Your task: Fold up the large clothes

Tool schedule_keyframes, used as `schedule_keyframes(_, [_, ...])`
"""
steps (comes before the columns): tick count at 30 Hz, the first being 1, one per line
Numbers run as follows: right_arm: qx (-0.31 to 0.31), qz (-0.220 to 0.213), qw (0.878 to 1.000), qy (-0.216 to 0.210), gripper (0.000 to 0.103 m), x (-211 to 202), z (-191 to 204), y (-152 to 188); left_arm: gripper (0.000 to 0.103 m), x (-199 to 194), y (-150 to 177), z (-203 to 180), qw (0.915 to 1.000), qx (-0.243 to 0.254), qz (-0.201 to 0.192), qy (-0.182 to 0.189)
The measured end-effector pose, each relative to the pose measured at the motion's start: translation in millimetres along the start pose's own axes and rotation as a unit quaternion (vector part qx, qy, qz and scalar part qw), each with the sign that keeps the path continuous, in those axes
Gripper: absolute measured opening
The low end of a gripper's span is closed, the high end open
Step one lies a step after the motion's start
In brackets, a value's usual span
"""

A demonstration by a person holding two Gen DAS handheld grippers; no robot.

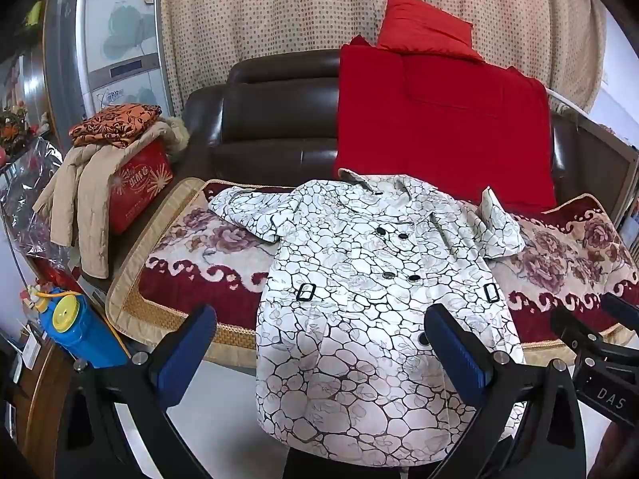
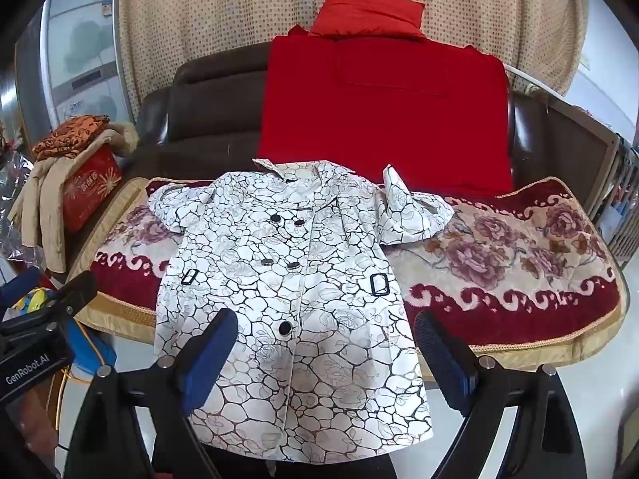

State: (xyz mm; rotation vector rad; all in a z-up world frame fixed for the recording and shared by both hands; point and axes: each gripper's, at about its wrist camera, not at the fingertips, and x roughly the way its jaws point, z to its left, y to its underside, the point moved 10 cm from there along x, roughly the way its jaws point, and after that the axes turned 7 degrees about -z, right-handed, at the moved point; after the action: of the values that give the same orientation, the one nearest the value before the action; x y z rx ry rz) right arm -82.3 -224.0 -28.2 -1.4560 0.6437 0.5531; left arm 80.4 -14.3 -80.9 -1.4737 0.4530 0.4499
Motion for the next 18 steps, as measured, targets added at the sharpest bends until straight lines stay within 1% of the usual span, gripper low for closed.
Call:
schedule_keyframes(9, [0.002, 0.005, 1.000, -0.002, 0.092, 5, -4, -9, 0.103, 11, 1, 2, 1.0000, 0.002, 0.006, -0.008])
schedule_keyframes(18, [0.004, 0.003, 1.000, 0.000, 0.092, 19, -3, -9, 0.103, 21, -3, 2, 0.9998, 0.006, 0.011, -0.012])
